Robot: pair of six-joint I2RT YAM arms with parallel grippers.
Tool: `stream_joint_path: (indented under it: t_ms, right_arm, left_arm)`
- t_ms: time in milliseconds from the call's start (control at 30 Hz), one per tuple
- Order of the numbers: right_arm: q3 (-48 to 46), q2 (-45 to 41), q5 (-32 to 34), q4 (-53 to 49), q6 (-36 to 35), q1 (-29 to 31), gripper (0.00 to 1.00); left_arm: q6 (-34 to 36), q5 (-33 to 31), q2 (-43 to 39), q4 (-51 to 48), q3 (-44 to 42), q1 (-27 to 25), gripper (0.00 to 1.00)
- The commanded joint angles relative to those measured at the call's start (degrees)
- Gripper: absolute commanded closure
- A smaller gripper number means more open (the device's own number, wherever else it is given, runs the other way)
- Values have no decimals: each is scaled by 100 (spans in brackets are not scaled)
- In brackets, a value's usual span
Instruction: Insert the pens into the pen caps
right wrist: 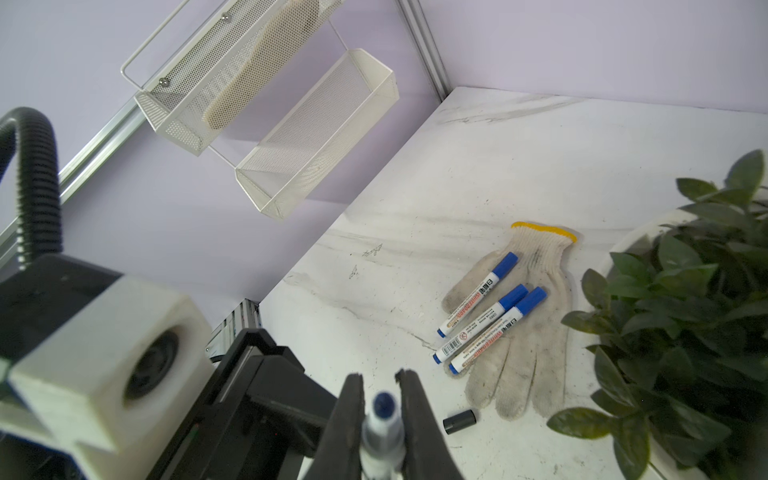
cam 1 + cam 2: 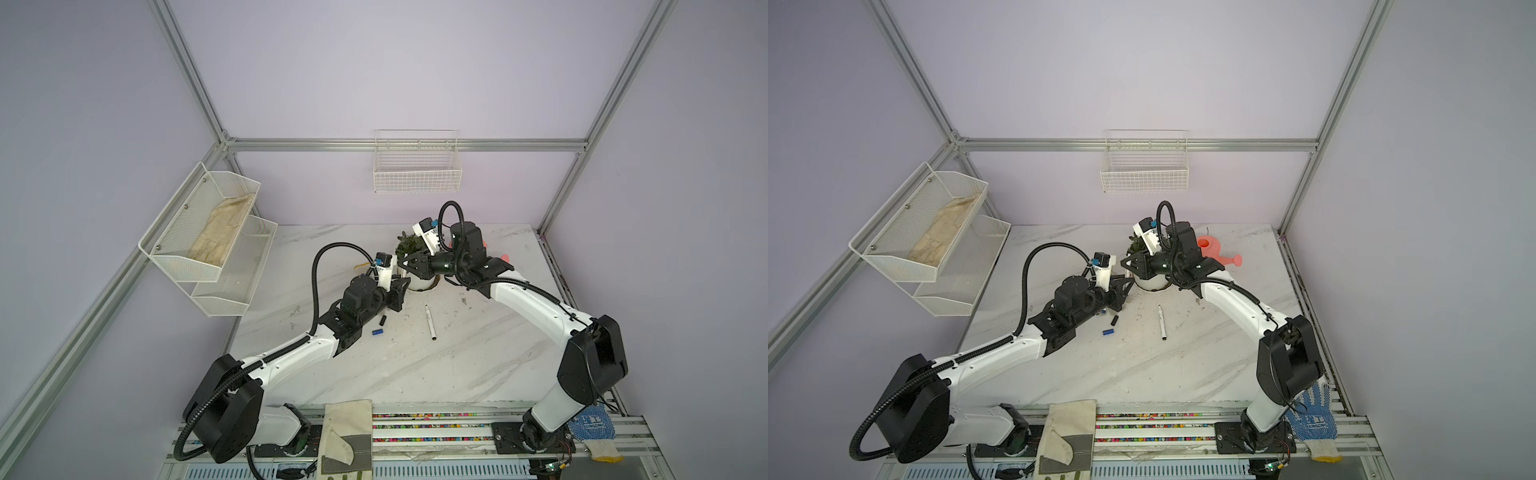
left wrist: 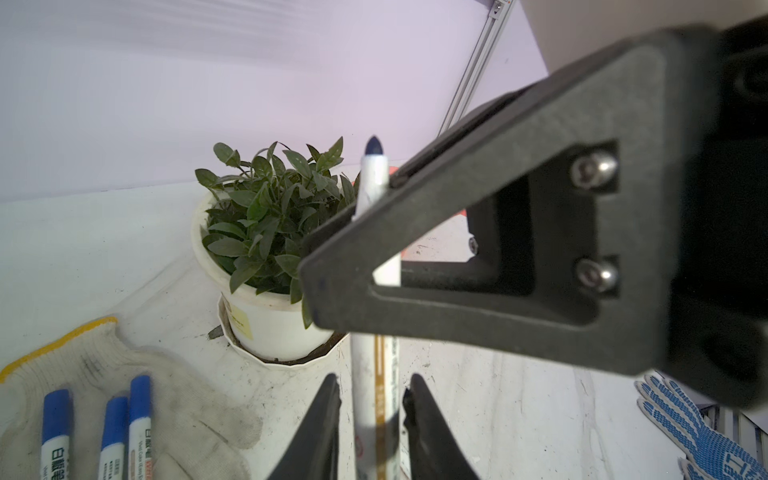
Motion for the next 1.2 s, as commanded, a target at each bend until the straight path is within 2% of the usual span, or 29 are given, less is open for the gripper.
stream_joint_path:
  t_ms: [0, 300, 467, 567, 633, 667, 800, 867, 933, 1000, 1033, 1067, 1167]
  right_arm:
    - [-63, -161, -232, 126, -19, 36, 100]
    - [-119, -161, -244, 117, -36, 31, 100]
    - [-112, -127, -208, -20, -121, 31, 99]
    - [-15, -40, 38, -455, -374, 39, 84]
    - [-18, 6, 284, -703, -584, 77, 69]
    - [-35, 15, 445, -797, -671, 113, 65]
    - [-45, 187, 1133, -1324, -1103, 418, 60]
    - [-15, 382, 1571, -1653, -1392, 653, 58]
    - [73, 666, 2059, -1965, -1667, 964, 61]
    - [328, 945, 2202, -2148, -1858, 1092, 68]
    - [468, 1071, 2275, -2160, -1899, 1160, 64]
    - [595, 1209, 2438, -2188, -1960, 1238, 55]
    - [1190, 1781, 2928, -2551, -2424, 1589, 51]
  left_arm:
    - [143, 107, 37, 61, 162, 75, 73]
    - [389, 467, 95, -89, 522, 144, 80]
    - [351, 580, -18, -35, 488, 179, 100]
    - [-109, -14, -133, 52, 279, 214, 100]
    - [-462, -681, -218, 157, 33, 275, 100]
    - [-686, -1089, -254, 123, -57, 302, 100]
    - [-1685, -2882, -413, -683, -331, 401, 100]
    - [-2138, -3539, -509, -1239, -383, 445, 100]
    - [-2317, -3917, -581, -1668, -402, 479, 100]
    - [-2365, -4037, -658, -1882, -416, 496, 100]
    - [-2379, -4079, -700, -1930, -450, 492, 100]
    - [-2420, -4121, -745, -1960, -485, 498, 100]
    - [-2694, -4334, -941, -2153, -597, 514, 100]
